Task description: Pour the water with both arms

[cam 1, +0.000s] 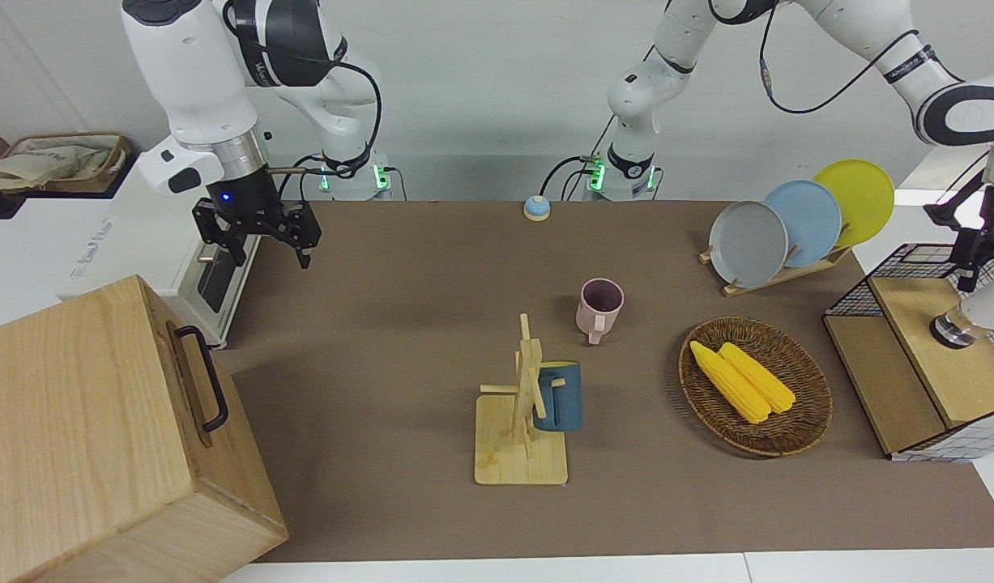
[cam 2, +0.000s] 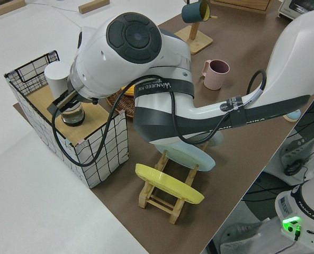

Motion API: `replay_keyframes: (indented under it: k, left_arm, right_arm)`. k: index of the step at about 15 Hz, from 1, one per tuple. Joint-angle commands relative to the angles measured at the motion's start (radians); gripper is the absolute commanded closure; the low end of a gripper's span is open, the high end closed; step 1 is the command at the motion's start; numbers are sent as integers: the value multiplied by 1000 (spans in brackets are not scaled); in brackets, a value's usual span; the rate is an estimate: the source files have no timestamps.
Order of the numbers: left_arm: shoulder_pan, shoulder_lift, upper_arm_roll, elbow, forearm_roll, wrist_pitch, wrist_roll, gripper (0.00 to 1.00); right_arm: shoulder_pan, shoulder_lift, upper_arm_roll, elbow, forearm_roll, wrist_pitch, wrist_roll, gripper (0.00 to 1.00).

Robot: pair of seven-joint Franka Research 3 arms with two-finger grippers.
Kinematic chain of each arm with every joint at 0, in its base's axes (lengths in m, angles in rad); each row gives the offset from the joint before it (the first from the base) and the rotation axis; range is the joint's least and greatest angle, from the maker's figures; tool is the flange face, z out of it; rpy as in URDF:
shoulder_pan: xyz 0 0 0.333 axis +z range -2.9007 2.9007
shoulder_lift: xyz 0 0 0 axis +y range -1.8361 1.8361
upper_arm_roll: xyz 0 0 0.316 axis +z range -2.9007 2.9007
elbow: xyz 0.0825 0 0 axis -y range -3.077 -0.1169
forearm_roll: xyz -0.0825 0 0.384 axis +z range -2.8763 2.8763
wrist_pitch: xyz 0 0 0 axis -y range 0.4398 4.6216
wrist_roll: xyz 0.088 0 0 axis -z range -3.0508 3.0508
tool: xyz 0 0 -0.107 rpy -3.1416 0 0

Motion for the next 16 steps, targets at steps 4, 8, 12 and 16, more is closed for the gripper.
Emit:
replay_keyframes:
  k: [4, 8, 12, 16]
  left_arm:
    - [-1, -83, 12, 53, 222, -301, -213, 2]
    - [-47, -118, -30, 123, 421, -487, -415, 2]
    - [-55, -154, -103, 125, 459, -609, -514, 2]
    - [-55, -160, -233, 125, 480, -682, -583, 2]
  right_arm:
    - [-16, -9, 10, -1, 4, -5, -17, 9]
    - [-16, -9, 10, -1, 5, -5, -17, 9]
    - [-16, -9, 10, -1, 5, -5, -17, 9]
    - [-16, -9, 10, -1, 4, -5, -17, 9]
